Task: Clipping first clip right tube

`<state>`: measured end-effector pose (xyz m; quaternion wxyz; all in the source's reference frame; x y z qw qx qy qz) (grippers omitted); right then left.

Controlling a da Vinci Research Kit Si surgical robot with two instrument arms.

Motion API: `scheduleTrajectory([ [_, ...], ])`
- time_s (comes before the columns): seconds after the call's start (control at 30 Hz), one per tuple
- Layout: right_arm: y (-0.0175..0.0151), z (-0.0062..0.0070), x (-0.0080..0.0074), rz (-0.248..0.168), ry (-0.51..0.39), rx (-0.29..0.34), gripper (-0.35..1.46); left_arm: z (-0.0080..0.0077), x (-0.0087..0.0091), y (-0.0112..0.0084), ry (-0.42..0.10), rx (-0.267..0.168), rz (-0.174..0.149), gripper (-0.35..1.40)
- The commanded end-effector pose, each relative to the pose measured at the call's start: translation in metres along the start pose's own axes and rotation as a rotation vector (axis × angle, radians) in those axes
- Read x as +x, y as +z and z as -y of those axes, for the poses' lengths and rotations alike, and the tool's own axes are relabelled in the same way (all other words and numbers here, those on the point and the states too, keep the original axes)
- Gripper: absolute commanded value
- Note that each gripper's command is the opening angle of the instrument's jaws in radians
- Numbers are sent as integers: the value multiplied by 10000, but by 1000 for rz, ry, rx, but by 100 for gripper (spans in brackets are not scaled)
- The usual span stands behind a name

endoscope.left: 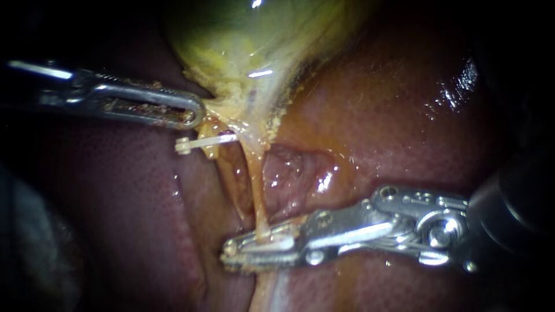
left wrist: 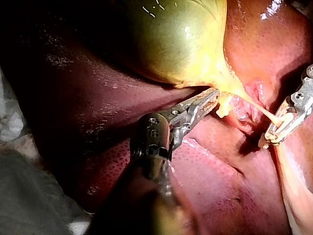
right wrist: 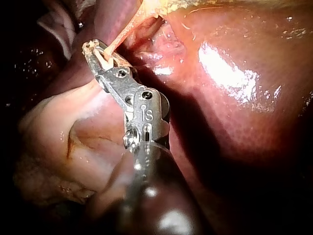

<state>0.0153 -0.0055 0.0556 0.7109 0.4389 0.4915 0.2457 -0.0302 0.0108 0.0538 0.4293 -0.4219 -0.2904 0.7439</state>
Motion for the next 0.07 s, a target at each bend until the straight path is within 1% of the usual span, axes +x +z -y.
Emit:
scheduleTrajectory([
  [0.03,1,-1,-1,0,0,-1,-35,0,0,0,0,0,0,-35],
  [0.07,1,-2,-1,-1,-1,-1,-35,0,0,0,0,0,0,-35],
])
